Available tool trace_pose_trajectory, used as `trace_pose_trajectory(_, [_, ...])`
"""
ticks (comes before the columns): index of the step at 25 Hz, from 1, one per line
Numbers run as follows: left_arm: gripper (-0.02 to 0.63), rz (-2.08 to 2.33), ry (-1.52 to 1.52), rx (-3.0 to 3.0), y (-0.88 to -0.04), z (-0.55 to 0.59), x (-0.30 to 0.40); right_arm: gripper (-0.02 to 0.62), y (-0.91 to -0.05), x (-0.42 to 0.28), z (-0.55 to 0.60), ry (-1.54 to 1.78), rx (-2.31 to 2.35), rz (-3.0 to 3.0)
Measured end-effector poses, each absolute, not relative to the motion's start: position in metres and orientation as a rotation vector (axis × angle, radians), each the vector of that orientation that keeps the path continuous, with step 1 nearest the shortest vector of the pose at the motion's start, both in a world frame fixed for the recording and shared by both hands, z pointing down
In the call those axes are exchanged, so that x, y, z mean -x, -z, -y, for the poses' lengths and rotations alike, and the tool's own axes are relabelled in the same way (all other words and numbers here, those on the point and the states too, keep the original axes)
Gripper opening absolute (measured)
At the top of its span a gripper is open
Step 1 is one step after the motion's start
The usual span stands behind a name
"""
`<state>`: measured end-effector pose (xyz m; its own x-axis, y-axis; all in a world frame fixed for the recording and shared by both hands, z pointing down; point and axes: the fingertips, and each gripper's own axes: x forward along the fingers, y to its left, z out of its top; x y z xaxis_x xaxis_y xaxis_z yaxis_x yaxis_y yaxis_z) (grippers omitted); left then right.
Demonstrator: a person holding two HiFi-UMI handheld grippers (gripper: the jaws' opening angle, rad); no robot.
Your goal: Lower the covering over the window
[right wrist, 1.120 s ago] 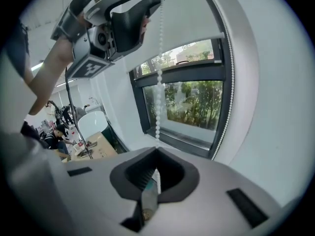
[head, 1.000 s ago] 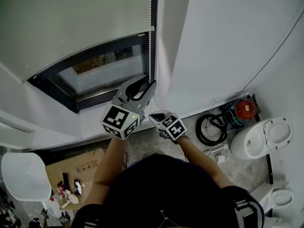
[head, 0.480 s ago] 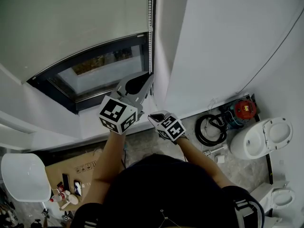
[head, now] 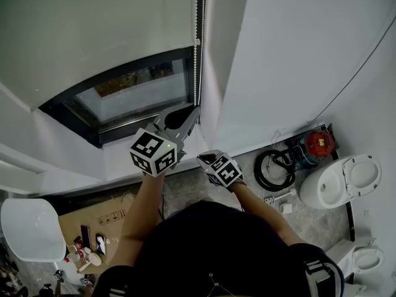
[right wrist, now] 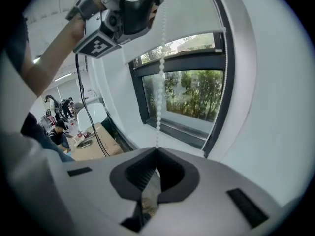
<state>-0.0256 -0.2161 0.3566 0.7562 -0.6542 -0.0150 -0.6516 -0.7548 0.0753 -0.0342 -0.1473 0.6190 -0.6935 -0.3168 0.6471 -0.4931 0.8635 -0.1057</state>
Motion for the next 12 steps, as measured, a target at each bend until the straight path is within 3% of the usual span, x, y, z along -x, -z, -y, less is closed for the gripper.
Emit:
trace_pose_trajectory(6, [0.011,1.071,0.063,-2.853,-0.379,0.209,0.022,0.018,-0.641,0.019,0.148,-0.404,-0.604,2.353])
trace_pose_trajectory(9, [0.011,1.080,0.079,-2.848,-0.378,0.208,0.024,0.125,-0.631,0.019,0.151,-0.458,-0.610,2.396])
trace_pose_trajectory(12, [0.011,1.088,0.056,-2.843,-0.381,0.208,0.025,0.132,-0.608,0.019,0.156,-0.464,-0.632,2.455])
